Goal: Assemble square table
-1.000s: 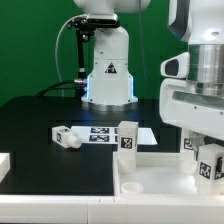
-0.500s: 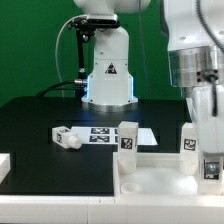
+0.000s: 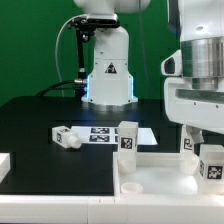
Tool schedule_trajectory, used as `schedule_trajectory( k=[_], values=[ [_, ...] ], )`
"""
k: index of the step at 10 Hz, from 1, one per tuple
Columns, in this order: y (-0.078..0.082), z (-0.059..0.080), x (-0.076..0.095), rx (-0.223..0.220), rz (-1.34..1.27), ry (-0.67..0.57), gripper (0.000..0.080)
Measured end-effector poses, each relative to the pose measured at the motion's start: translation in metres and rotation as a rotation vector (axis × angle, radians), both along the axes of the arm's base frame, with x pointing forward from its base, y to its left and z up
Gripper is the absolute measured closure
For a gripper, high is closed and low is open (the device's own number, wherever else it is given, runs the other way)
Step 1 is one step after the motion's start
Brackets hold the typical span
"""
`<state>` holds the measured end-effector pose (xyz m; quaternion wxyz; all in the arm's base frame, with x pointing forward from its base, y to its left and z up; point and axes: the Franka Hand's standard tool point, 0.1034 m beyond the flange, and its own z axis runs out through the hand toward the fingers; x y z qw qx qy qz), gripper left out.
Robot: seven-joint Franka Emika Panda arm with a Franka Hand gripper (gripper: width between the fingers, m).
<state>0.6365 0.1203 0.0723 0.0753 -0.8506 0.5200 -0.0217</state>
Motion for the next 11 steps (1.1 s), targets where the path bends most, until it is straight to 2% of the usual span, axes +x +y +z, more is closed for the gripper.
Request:
schedule_trajectory(
  k=[3,5,6,7,9,11],
  values=[
    [-0.0043,-0.0005,0.0008,-0.034,0.204,-0.020,0.0151],
    [-0.0060,0.0005,0.0042,-0.084,0.541,-0.043,0.0150],
    [-0.0062,-0.0001,0.0062,-0.087,0.633,-0.038,0.0150],
    [-0.0045,-0.0017,0.0043,-0.103,0.675,-0.033,0.0150],
    [-0.0058,-0.0016,0.0048,-0.102,0.655,-0.033,0.0150],
    [-0.0060,-0.0017,0.0049,-0.097,0.620,-0.030,0.0398]
  ],
)
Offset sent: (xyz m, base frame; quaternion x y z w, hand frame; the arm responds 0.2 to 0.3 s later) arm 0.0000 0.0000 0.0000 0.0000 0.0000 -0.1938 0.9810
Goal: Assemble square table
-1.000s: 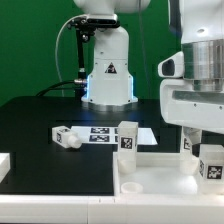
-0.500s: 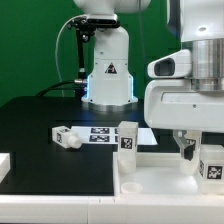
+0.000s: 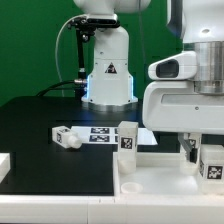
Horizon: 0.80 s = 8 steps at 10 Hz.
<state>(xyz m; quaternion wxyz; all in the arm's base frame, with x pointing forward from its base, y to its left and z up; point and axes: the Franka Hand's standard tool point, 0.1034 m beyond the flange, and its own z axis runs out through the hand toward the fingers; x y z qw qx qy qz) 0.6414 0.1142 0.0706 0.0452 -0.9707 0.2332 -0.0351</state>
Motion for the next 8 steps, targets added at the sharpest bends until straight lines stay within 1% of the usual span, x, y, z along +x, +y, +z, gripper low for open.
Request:
schedule_trajectory(
  k=[1,3,4,6,8],
  values=[
    [-0.0014,-0.0008,-0.0008,0.007,-0.105,0.010,0.0512],
    [-0.0020,-0.0004,-0.0008,0.020,-0.292,0.023,0.0512],
    [-0.0024,-0.0012,-0.0007,0.035,-0.449,0.034,0.0512],
    [-0.0072,-0.0017,0.0003,0.073,-0.784,0.068,0.0512],
    [-0.0053,-0.0023,0.0004,0.128,-1.094,0.131,0.0512]
  ],
)
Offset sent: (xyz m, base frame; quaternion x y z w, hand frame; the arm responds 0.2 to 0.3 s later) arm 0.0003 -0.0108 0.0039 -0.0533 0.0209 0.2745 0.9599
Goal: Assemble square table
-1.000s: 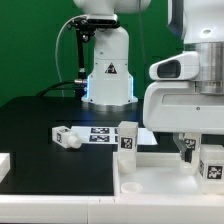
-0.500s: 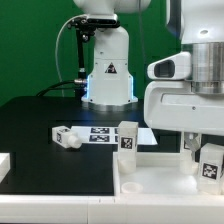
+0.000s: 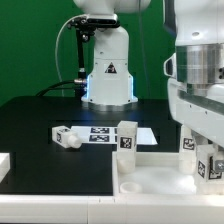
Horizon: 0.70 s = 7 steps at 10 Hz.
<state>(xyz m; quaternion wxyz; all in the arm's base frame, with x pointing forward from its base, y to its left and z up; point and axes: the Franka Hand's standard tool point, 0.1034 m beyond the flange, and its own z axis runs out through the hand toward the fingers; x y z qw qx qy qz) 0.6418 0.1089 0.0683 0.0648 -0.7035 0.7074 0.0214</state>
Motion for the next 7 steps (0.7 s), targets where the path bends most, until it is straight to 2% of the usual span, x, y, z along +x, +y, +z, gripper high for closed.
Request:
schedule_trajectory(
  k=[2,5,6,7],
  values=[
    [0.0000,0.0000,0.0001,0.021,-0.208,0.025,0.0512],
    [0.0007,-0.0004,-0.0004,0.023,-0.286,0.035,0.0512],
    [0.0006,-0.0006,-0.0004,0.023,-0.282,0.034,0.0393],
    [0.0006,-0.0005,-0.0004,0.023,-0.282,0.034,0.0240]
  ],
)
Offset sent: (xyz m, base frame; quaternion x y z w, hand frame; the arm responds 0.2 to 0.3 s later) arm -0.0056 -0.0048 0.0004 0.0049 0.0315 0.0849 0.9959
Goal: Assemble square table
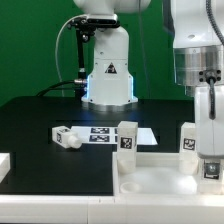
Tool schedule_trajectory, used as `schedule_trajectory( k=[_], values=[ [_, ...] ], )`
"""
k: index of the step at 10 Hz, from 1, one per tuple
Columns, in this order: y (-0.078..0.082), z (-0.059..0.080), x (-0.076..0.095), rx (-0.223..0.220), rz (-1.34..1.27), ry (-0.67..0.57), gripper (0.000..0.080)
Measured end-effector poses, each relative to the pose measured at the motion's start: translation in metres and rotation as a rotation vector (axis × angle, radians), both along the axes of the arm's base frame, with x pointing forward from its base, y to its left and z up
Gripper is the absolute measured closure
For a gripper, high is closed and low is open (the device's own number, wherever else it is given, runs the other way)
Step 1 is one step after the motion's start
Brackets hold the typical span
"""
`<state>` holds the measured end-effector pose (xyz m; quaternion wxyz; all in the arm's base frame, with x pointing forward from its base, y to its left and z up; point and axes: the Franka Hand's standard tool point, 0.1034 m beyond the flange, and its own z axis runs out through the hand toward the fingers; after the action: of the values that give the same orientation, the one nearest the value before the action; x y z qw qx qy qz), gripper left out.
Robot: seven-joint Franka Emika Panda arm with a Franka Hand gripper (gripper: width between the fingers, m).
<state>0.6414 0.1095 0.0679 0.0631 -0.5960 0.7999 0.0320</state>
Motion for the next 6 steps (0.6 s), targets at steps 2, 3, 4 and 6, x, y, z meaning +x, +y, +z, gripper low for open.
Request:
schedule_trajectory(
  k=[2,3,4,6],
  values=[
    [-0.005,0.028,0.005,0.010,0.039,-0.037,0.0177],
    [-0.010,0.054,0.007,0.025,0.033,-0.060,0.0158],
    [-0.011,0.061,0.009,0.029,0.030,-0.069,0.0158],
    [-0.011,0.054,0.007,0.024,0.032,-0.060,0.0151]
  ],
)
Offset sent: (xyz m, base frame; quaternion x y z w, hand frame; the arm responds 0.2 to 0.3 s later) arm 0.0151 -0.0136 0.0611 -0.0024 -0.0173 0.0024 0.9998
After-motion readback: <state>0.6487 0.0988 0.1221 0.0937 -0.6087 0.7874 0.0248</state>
